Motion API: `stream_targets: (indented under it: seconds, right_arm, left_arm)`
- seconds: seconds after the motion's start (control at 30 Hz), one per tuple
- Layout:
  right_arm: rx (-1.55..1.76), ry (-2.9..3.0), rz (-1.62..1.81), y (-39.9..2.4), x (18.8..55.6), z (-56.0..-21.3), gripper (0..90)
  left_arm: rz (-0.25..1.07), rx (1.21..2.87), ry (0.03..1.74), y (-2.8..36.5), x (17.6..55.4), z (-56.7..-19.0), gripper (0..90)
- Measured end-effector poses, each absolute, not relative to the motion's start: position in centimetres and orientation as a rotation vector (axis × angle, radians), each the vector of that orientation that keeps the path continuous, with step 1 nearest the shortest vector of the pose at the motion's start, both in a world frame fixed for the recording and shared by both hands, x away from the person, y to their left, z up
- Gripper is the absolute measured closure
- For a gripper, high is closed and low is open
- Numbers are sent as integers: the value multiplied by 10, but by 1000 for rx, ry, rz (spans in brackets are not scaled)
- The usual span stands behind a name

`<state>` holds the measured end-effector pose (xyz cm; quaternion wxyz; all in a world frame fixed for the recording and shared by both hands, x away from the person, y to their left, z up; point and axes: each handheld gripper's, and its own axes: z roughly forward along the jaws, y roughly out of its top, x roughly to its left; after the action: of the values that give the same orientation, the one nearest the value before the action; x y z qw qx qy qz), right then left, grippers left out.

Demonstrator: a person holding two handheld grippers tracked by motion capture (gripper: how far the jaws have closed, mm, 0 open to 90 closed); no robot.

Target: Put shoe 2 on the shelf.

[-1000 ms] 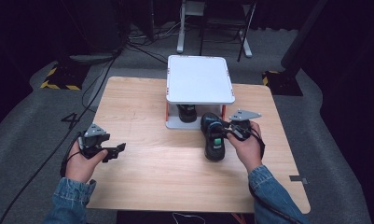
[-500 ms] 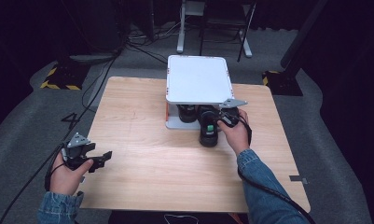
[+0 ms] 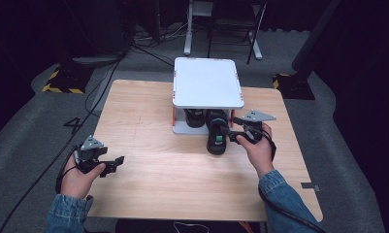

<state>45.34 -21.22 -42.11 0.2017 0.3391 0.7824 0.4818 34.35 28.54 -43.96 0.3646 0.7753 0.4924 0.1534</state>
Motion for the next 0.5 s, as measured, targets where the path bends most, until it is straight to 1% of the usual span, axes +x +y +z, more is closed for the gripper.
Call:
stream_targets:
  seconds: [0.03, 0.07, 0.1, 0.13, 0.2, 0.23, 0.27, 0.3, 0.43, 0.47, 0.5]
  right_arm:
    - [969, 2184, 1360, -217, 441, -421, 311]
    - [969, 2184, 1360, -217, 441, -421, 311]
    - [996, 2185, 1354, -221, 427, -424, 310]
    - [996, 2185, 1354, -221, 427, -424, 310]
    - [1025, 2193, 1333, -223, 415, -429, 304]
    - [1029, 2197, 1323, -223, 410, -433, 294]
    - [1045, 2214, 1280, -221, 401, -441, 263]
    - [1045, 2214, 1280, -221, 401, -441, 263]
    - [1119, 2267, 1229, -211, 392, -461, 239]
    - [1117, 2280, 1176, -203, 389, -472, 261]
    - [1117, 2280, 1176, -203, 389, -472, 261]
  left_arm:
    - [390, 1998, 1263, 284, 346, -440, 232]
    - [390, 1998, 1263, 284, 346, -440, 232]
    - [394, 2006, 1258, 282, 348, -440, 232]
    - [394, 2009, 1252, 281, 349, -441, 232]
    - [384, 2007, 1246, 278, 352, -441, 232]
    - [379, 2013, 1244, 276, 353, -441, 231]
    - [374, 2014, 1239, 274, 355, -441, 231]
    - [374, 2014, 1239, 274, 355, -441, 231]
    - [376, 2021, 1221, 268, 359, -440, 231]
    - [371, 2024, 1219, 267, 359, -439, 231]
    - [373, 2025, 1215, 266, 360, -439, 231]
